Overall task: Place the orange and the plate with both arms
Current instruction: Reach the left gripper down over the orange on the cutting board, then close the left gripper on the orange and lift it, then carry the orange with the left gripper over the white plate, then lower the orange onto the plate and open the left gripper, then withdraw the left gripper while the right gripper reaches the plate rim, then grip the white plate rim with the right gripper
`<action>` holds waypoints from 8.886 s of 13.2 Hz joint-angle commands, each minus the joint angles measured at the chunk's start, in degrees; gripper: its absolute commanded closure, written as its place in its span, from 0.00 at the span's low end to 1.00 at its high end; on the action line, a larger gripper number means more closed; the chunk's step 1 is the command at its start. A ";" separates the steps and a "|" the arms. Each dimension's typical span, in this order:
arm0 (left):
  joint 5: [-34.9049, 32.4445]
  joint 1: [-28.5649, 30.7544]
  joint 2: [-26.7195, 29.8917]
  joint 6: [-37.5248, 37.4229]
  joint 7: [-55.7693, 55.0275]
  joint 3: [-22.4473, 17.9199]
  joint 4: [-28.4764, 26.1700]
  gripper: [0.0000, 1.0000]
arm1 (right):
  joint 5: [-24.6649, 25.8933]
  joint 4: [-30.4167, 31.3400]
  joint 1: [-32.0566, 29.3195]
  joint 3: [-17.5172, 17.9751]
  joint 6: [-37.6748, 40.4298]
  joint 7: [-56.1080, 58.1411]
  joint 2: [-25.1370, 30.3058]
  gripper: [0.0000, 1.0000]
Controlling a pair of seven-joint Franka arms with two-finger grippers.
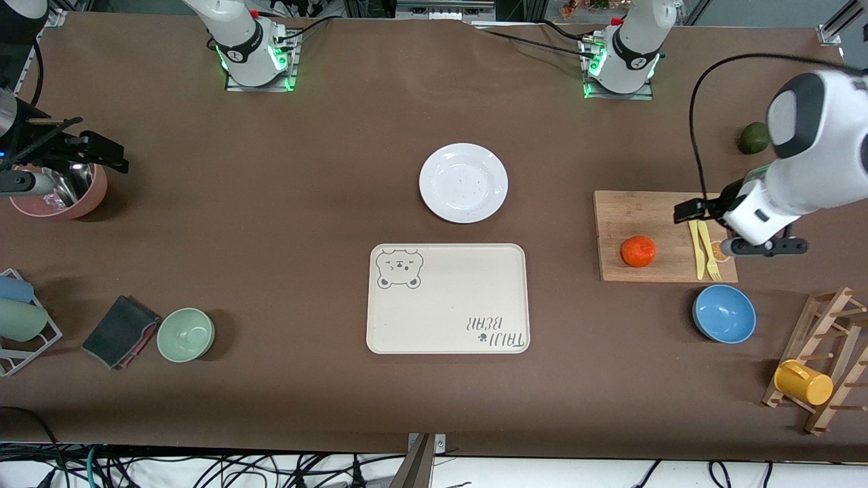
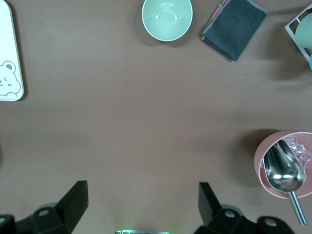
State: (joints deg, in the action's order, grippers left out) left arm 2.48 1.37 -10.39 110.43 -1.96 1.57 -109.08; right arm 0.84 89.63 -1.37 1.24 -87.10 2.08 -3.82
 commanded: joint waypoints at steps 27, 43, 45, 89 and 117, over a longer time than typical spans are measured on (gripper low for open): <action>1.83 -3.65 -12.99 29.85 -1.21 -2.53 -12.21 0.62 | 0.30 -1.21 -0.30 -0.45 5.71 0.03 0.13 0.00; 10.70 -9.26 -6.03 24.64 -34.21 22.59 -10.81 0.92 | -0.05 -1.30 -0.30 -1.32 7.12 0.21 0.31 0.00; 10.70 -13.38 -8.49 28.94 -40.81 24.18 -10.81 0.91 | -0.14 -1.30 -0.30 -1.77 7.20 0.21 0.31 0.00; -1.87 3.11 14.53 -24.21 -6.83 0.63 15.38 0.00 | -26.46 7.29 8.31 1.40 5.05 -0.93 -12.35 0.00; -2.57 4.43 13.65 -23.77 -7.09 0.37 15.74 0.00 | -79.94 28.06 16.21 30.14 -69.61 35.62 -32.03 0.00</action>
State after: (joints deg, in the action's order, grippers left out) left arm 1.43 5.71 3.86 87.47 -9.70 1.75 -94.87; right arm -77.55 118.35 13.90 30.84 -154.83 35.31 -34.73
